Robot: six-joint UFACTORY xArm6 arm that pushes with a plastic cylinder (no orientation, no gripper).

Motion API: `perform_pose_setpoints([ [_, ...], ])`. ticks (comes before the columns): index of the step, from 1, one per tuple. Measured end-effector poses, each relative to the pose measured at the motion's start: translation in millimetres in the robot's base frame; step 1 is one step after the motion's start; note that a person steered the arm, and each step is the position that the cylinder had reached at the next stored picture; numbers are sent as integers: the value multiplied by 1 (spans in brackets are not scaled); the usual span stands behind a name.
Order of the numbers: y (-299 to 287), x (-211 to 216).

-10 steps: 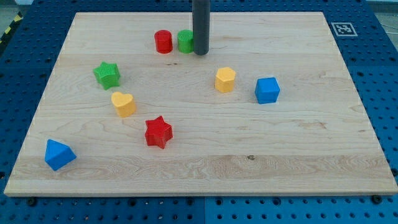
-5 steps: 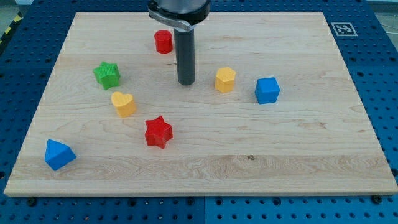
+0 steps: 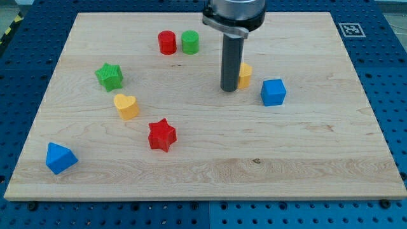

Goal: Move the yellow hexagon to the right of the green circle

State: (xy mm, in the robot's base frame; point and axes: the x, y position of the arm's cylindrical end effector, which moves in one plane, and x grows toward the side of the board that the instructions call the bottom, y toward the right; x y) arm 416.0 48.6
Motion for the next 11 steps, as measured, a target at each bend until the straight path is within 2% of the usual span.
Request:
perform_pose_setpoints([
  [2, 4, 0],
  [4, 46, 6],
  [6, 75, -25],
  [8, 71, -41],
  [9, 74, -24],
  [11, 119, 18],
])
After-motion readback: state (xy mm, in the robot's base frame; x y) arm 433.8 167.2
